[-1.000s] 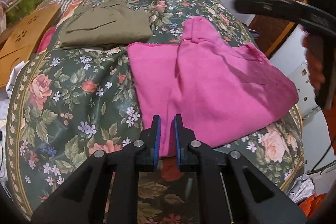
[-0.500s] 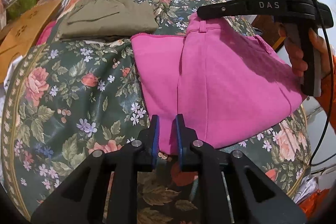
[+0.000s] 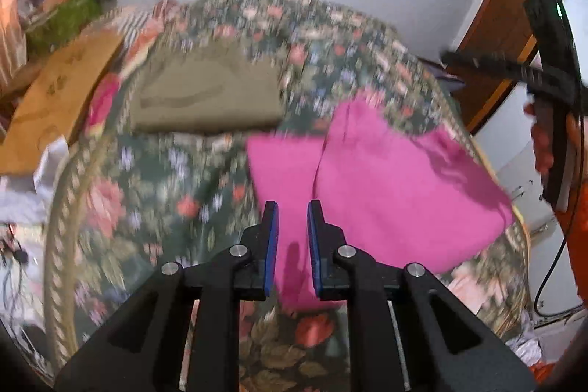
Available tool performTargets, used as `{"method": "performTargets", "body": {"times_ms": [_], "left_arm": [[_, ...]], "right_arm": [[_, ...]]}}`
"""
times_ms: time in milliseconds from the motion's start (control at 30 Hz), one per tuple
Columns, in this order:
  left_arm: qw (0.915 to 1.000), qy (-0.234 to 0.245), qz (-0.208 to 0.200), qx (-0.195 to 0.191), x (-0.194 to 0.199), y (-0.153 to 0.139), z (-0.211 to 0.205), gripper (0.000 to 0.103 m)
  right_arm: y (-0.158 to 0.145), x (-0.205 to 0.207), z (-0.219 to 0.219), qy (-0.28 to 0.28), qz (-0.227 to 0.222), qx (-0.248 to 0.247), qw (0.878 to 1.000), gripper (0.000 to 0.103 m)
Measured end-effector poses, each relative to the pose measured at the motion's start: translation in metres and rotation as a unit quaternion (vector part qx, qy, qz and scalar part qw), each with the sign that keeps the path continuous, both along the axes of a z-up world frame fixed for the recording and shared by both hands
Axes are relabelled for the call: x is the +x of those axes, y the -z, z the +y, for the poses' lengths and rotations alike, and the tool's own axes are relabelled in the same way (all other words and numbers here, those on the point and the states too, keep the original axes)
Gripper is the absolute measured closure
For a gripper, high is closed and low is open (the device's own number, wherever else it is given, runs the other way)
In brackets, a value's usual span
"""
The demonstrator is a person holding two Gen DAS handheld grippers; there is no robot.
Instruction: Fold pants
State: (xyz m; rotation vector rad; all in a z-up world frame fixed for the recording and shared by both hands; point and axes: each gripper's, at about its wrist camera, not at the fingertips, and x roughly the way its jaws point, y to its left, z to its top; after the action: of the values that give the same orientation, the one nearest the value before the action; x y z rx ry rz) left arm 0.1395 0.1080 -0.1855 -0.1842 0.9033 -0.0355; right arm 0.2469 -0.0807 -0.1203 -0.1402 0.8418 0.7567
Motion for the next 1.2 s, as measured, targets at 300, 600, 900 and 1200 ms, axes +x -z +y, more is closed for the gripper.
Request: {"method": "performTargets", "body": {"times_ms": [300,600,900,1200], "left_arm": [[0.9975,0.069,-0.016,0.003,0.047,-0.017,-0.061,0.089],[0.9962,0.07,0.05,0.017,0.09,0.024,-0.076,0.089],[0.9959,0.058,0.07,0.0,0.096,0.045,-0.06,0.089],[0.999,0.026,0.02,0.03,0.067,0.001,-0.03,0.056]], "right_arm": [[0.02,-0.025,-0.063,0.047,-0.01,-0.032,0.998,0.061],[0.072,-0.032,-0.061,0.038,0.035,-0.033,0.998,0.061],[0.105,-0.018,-0.072,0.06,0.091,-0.006,0.994,0.06],[0.063,-0.028,-0.091,0.08,0.052,-0.004,0.995,0.058]]}}
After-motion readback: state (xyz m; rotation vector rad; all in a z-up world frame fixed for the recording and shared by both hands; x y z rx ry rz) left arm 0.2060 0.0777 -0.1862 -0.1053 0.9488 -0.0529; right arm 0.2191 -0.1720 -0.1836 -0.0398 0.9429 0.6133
